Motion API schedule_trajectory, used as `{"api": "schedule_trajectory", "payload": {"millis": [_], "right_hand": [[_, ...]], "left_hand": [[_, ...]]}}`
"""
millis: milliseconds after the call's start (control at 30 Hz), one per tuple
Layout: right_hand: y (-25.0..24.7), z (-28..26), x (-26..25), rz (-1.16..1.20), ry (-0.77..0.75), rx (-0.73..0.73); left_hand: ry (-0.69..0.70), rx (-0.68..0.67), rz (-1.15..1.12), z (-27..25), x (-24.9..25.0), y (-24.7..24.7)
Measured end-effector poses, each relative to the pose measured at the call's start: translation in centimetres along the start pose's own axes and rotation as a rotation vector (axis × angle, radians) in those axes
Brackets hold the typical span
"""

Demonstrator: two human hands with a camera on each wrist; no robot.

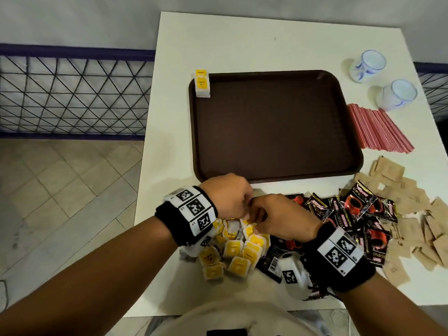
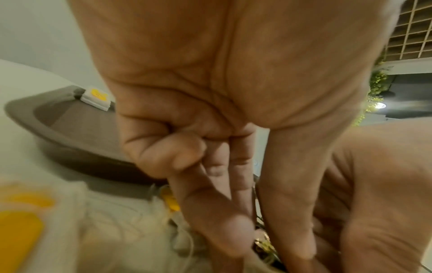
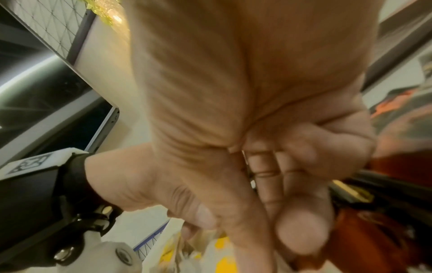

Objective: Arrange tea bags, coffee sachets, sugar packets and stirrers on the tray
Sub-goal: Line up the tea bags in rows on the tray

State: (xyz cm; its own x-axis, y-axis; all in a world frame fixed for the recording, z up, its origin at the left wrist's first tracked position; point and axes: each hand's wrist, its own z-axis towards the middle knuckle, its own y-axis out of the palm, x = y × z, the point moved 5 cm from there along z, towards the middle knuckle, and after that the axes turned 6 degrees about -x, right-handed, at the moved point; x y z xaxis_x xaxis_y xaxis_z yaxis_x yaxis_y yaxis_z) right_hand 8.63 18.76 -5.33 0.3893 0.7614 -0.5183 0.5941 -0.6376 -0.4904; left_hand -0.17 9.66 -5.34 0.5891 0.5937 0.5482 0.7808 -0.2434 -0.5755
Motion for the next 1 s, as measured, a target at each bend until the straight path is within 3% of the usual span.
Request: {"api": "schedule_trajectory", "payload": {"millis": [233,367,633,1000], "right_hand": [[-0.6,-0.6,0.8,0.109,-0.022,-0.004],[-2.3,-1.7,1.4,0.262,-0.018,0.066],[-6.3,-1.6,2.4,0.526,-0.067,0.232],[-10.0,5.4,-0.1,0.595,-0.148,0.216]], "left_hand": [[0.008,0.003,-0.054,0.5,0.6,0.2],[0.030,0.020,-0.136,0.3,0.2,-0.9],[0.052,0.179,-0.364,-0.6,-1.8,-4.1],[-0.010,0.353,-0.172,1.1,-7.1,-12.2]]}}
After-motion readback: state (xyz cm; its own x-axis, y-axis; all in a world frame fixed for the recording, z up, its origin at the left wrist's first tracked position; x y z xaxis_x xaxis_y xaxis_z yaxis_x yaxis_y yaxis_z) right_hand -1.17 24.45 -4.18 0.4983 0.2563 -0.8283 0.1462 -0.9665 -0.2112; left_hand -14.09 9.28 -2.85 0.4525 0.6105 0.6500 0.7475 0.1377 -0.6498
